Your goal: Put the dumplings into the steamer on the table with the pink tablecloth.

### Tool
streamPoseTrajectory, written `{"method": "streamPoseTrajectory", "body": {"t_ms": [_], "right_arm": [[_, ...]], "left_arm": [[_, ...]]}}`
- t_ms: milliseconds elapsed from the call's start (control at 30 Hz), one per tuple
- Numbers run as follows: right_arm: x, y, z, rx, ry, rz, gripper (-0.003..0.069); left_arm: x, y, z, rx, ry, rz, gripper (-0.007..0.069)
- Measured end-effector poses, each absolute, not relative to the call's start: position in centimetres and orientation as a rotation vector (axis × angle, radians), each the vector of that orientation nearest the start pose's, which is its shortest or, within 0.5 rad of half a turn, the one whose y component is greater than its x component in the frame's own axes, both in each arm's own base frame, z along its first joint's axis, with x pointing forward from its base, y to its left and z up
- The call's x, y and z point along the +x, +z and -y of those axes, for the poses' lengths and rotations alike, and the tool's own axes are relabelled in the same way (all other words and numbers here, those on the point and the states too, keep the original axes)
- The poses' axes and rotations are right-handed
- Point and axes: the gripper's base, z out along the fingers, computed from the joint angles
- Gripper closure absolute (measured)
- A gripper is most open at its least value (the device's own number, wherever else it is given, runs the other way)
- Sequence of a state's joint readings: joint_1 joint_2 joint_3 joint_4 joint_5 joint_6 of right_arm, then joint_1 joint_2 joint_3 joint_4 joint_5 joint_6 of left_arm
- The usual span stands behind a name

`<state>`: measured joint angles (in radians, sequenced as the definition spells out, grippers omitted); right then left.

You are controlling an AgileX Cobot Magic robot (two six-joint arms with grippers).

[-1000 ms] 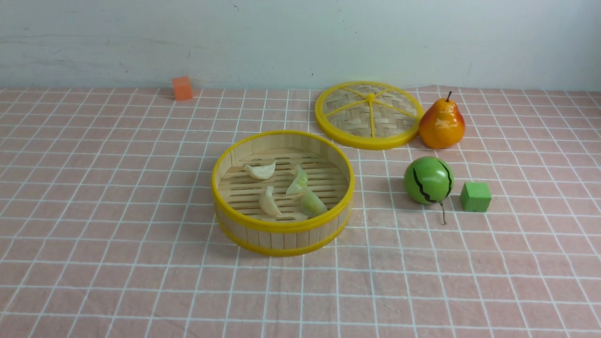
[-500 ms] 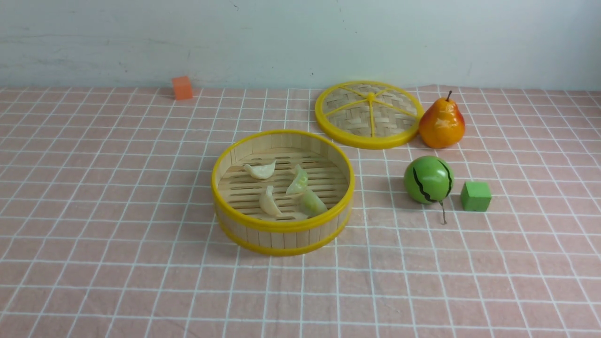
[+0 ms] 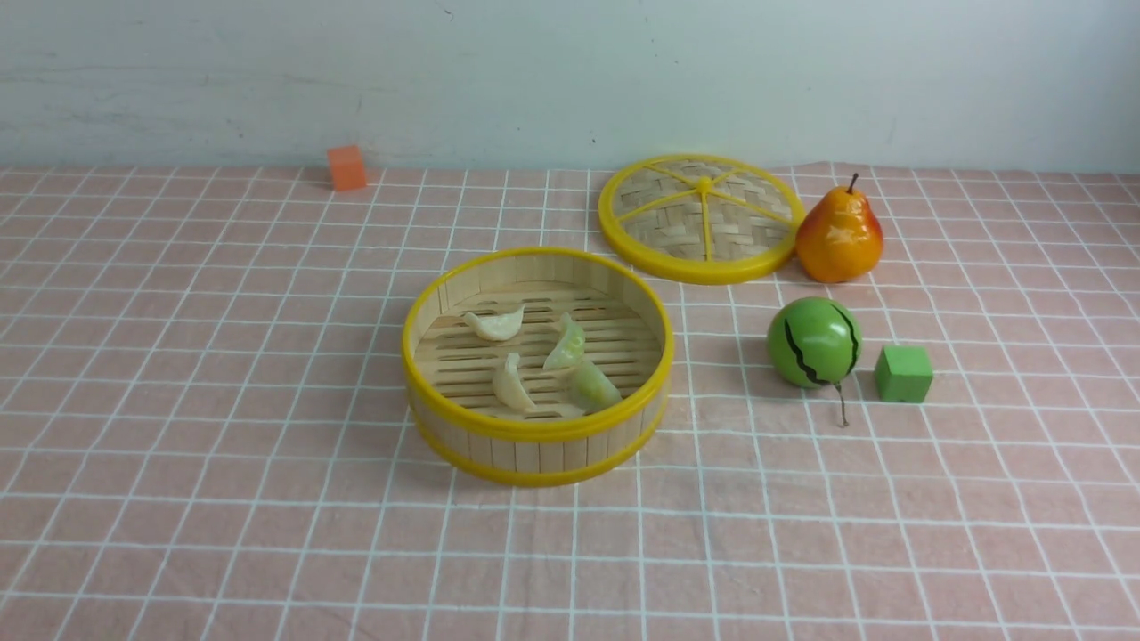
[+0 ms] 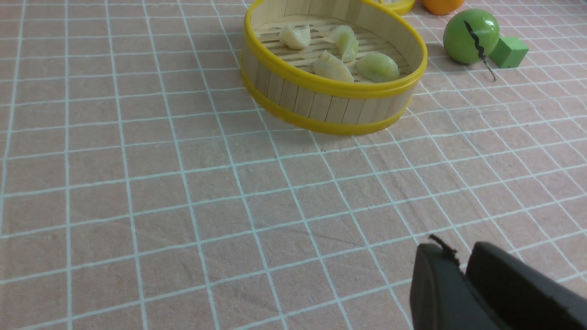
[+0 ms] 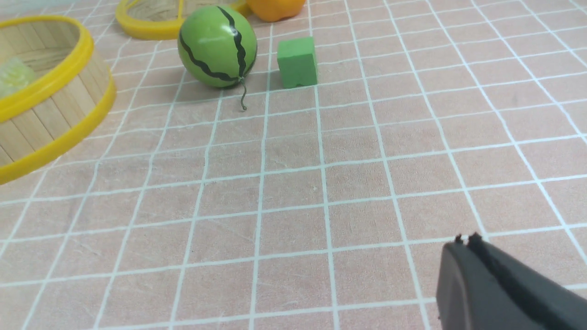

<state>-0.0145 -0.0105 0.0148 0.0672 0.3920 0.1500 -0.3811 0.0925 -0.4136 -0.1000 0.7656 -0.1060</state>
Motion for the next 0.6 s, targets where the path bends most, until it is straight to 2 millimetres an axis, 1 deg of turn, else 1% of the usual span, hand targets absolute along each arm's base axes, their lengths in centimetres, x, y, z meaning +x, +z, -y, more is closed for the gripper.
{"method": "streamPoseTrajectory", "body": {"t_ms": [133, 267, 600], "right_arm": [[5.18, 17.36, -0.41, 0.151, 0.192, -1.878, 0.0680], [5.18, 17.36, -0.43, 0.146, 0.196, -1.878, 0.0680], [5.18, 17.36, -0.24, 0.137, 0.160, -1.880, 0.0680]], "left_arm": [[2.45, 27.56, 1.66, 0.244, -0.439, -1.934, 0.0532], [2.45, 27.56, 1.66, 0.244, -0.439, -1.934, 0.0529], [2.45, 27.56, 1.66, 0.244, -0.439, -1.934, 0.0515]]}}
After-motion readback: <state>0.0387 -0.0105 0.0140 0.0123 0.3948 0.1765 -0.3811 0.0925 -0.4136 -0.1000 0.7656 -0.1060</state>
